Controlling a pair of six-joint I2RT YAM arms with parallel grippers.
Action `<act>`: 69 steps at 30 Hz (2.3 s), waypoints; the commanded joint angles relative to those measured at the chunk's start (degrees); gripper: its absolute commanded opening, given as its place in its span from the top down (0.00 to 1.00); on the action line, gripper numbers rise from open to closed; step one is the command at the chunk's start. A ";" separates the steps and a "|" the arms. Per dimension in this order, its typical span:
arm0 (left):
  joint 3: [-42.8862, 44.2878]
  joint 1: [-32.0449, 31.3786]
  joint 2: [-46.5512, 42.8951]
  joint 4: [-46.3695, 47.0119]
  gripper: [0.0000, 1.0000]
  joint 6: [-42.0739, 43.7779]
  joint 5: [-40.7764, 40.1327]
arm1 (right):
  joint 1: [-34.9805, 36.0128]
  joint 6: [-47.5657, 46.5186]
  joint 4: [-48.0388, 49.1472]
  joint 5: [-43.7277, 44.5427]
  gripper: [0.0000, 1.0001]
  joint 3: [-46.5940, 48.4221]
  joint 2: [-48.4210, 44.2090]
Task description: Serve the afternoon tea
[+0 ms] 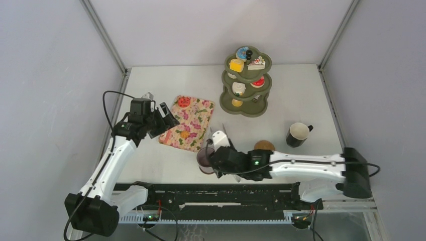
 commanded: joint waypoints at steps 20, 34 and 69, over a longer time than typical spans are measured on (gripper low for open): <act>2.16 0.36 4.35 5.27 0.16 1.25 3.38 | -65.68 19.31 -26.52 -2.16 0.29 -3.27 -34.60; 0.78 0.39 4.34 6.15 0.17 1.58 3.72 | -97.21 19.52 -15.00 -20.60 0.29 -1.42 -17.09; -0.83 0.98 3.62 6.54 0.16 2.37 3.79 | -97.38 17.84 -8.63 -21.29 0.74 -1.44 2.06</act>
